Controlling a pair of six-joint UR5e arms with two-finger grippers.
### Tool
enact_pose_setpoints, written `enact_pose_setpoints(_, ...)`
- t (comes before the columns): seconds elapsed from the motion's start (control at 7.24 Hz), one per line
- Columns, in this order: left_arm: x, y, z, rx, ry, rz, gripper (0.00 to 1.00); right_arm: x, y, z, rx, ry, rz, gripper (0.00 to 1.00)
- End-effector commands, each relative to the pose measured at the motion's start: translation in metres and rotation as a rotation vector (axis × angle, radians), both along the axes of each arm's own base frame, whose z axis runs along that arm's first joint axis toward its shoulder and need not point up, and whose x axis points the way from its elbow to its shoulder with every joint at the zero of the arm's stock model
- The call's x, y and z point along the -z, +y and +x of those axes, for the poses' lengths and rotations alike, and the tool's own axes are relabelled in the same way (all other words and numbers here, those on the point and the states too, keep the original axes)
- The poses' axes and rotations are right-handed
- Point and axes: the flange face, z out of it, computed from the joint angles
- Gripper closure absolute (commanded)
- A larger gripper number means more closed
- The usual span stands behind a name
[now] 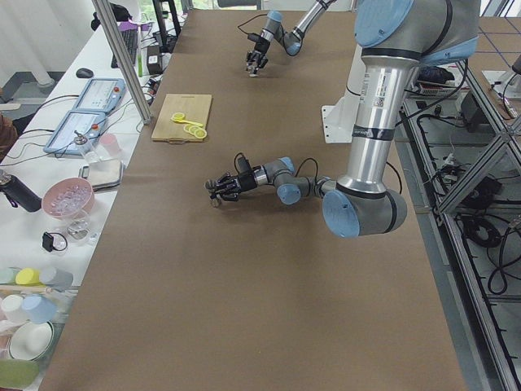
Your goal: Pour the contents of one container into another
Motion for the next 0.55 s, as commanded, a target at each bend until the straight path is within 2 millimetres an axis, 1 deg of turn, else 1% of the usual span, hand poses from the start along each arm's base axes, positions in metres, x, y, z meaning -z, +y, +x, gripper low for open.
enact_pose_setpoints(0.0, 0.001, -0.029, -0.034, 0.054, -0.031, -0.008, 1.0, 0.002, 0.001, 0.0, -0.004, 0.0, 0.005, 0.64)
enact_pose_setpoints(0.14, 0.029, -0.038, -0.05, 0.036, -0.082, -0.002, 1.0, 0.003, 0.002, 0.0, -0.003, -0.002, 0.008, 0.76)
enact_pose_setpoints(0.28, 0.048, -0.044, -0.062, 0.036, -0.085, 0.006, 1.0, 0.005, 0.003, 0.001, -0.003, -0.004, 0.013, 0.89)
enact_pose_setpoints(0.41, 0.06, -0.049, -0.069, -0.006, -0.033, -0.029, 1.0, 0.009, 0.006, 0.006, -0.001, -0.01, 0.022, 1.0)
